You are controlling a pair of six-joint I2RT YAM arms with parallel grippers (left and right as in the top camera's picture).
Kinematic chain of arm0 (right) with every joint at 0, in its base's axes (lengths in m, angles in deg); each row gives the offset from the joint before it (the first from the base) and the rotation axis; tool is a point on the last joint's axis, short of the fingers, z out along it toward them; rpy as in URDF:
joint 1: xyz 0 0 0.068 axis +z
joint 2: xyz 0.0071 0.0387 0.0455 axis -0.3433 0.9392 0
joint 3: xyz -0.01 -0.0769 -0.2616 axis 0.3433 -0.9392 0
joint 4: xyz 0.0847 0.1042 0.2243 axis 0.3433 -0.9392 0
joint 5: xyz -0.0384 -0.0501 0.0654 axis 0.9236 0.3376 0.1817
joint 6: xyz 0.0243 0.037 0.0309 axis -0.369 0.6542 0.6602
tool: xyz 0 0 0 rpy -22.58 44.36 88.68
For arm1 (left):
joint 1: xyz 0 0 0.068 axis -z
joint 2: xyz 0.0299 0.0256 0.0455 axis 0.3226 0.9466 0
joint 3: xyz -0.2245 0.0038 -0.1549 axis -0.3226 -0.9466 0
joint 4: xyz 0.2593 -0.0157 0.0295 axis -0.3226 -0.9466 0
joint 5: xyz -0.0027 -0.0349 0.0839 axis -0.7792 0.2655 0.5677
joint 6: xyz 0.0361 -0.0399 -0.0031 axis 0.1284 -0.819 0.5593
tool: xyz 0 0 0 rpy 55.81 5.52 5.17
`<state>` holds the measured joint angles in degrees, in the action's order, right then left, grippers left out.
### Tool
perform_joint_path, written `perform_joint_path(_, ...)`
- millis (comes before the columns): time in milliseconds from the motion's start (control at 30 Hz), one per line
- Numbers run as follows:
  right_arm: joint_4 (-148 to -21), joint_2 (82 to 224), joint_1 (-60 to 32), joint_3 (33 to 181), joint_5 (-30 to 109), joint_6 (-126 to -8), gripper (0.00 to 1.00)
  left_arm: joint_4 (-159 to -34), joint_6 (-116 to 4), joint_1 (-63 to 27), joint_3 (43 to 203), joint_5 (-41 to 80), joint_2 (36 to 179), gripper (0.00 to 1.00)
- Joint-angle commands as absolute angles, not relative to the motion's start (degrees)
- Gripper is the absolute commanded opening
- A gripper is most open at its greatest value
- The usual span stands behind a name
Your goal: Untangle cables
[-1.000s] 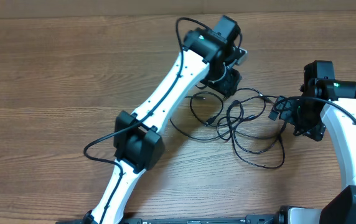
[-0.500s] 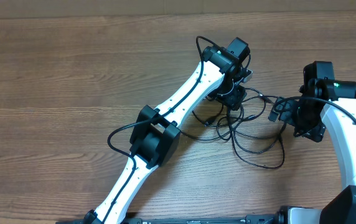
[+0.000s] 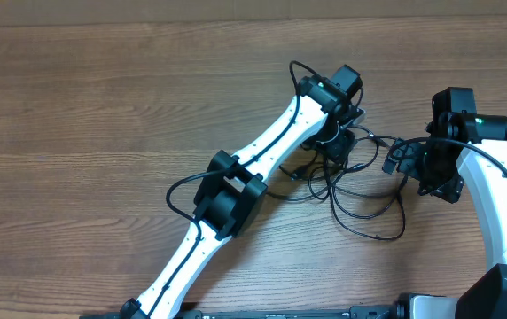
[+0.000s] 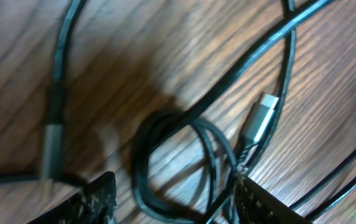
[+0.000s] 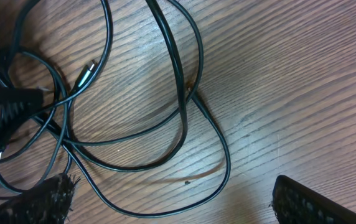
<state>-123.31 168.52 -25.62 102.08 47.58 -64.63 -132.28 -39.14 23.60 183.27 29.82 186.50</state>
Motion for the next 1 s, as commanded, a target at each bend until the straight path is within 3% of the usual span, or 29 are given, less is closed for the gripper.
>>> perform_joint_path(0, -123.59, 168.46, -25.51, 102.24, 47.05, -65.05, 1.0, -132.04, -38.92, 24.19, 183.68, 31.0, 187.85, 0.59)
perform_joint_path(267, -123.77, 168.46, -25.51, 102.24, 47.07, -65.05, 1.0, -132.47, -39.97, 24.58, 183.53, 32.61, 189.08, 0.56)
perform_joint_path(367, -123.79, 168.46, -25.51, 102.24, 47.07, -65.05, 1.0, -132.67, -39.97, 24.6, 183.47, 32.81, 189.32, 0.51)
perform_joint_path(467, -123.79, 168.46, -25.51, 102.24, 47.07, -65.05, 1.0, -132.71, -39.97, 24.6, 183.49, 32.77, 189.25, 0.29)
perform_joint_path(533, -123.79, 168.46, -25.51, 102.24, 47.07, -65.05, 1.0, -133.13, -40.0, 24.6, 183.51, 32.75, 189.23, 0.07)
perform_joint_path(567, -123.77, 168.46, -25.51, 102.24, 47.05, -65.05, 1.0, -133.48, -40.04, 24.54, 183.51, 32.75, 189.1, 0.04)
perform_joint_path(767, -123.02, 168.46, -25.51, 102.24, 42.61, -65.2, 1.0, -138.96, -41.2, 22.57, 187.29, 32.75, 186.28, 0.04)
perform_joint_path(967, -118.3, 168.46, -25.49, 102.24, 18.37, -73.7, 1.0, -143.93, -44.91, 19.55, 196.65, 29.9, 178.83, 0.04)
